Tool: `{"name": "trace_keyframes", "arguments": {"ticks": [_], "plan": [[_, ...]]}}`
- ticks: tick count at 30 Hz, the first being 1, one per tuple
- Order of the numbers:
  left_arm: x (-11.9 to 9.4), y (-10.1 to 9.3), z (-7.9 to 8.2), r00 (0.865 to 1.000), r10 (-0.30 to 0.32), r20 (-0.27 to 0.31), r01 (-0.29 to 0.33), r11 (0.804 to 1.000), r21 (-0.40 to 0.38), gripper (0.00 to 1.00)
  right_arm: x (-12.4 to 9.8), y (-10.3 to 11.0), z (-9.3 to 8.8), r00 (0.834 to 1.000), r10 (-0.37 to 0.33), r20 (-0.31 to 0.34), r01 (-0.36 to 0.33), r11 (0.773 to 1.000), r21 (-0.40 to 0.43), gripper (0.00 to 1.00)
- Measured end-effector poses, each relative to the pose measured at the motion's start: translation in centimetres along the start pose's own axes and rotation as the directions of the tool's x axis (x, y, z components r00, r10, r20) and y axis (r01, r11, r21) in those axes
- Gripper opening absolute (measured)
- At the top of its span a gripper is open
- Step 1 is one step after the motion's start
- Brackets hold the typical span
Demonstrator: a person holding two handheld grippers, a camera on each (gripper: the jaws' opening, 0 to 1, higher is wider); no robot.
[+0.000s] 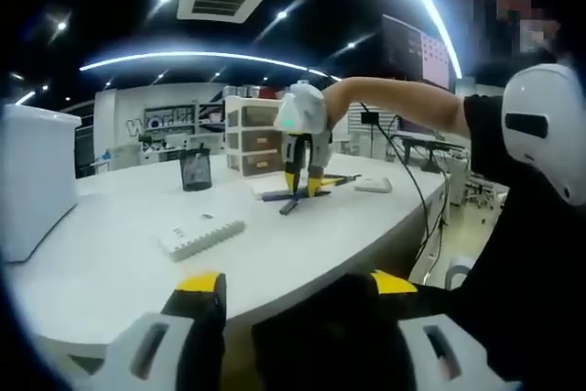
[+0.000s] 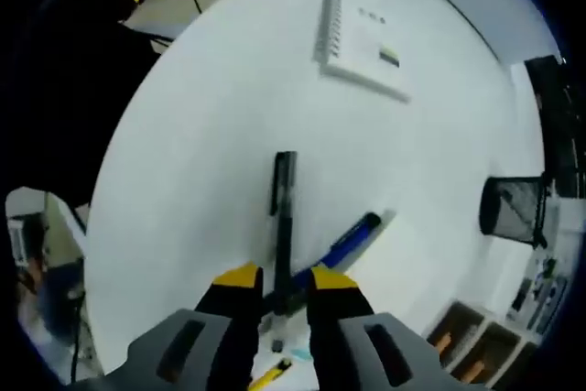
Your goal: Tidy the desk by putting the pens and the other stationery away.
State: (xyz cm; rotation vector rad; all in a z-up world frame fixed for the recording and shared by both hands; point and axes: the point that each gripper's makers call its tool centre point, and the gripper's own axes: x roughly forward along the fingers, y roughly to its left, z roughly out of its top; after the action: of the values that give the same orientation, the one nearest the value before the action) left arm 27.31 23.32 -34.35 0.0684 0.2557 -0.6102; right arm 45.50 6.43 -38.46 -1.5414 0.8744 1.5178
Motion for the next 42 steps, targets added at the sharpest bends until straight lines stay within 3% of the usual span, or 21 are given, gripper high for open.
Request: {"name": "trace_keyframes", "arguments": {"ticks": [22, 30, 36, 42], "plan": [[0.1, -0.5, 0.2, 1.000, -0.009, -0.007, 0.009, 1.000, 0.013, 0.61, 0.5, 0.9, 0.2, 0.999, 0.036, 0.012, -0.037, 0.999, 0.024, 0.06], [0.1, -0.7, 0.4, 1.000, -0.011, -0.004, 0.011, 1.000, 0.018, 0.61, 0.4, 1.3, -0.3, 1.000, 0.025, 0.014, -0.025, 0.999, 0.045, 0.05], [0.4, -1.1, 0.9, 1.000, -0.018, 0.000, 0.018, 1.000, 0.021, 0.61, -0.7, 1.3, -0.8, 0.999, -0.027, 0.031, 0.025, 0.997, 0.066, 0.05], [0.8, -2.2, 1.8, 0.999, -0.048, 0.025, 0.048, 0.999, 0.016, 0.61, -1.9, 2.9, -2.1, 0.998, -0.053, 0.040, 0.050, 0.995, 0.091, 0.04]]}}
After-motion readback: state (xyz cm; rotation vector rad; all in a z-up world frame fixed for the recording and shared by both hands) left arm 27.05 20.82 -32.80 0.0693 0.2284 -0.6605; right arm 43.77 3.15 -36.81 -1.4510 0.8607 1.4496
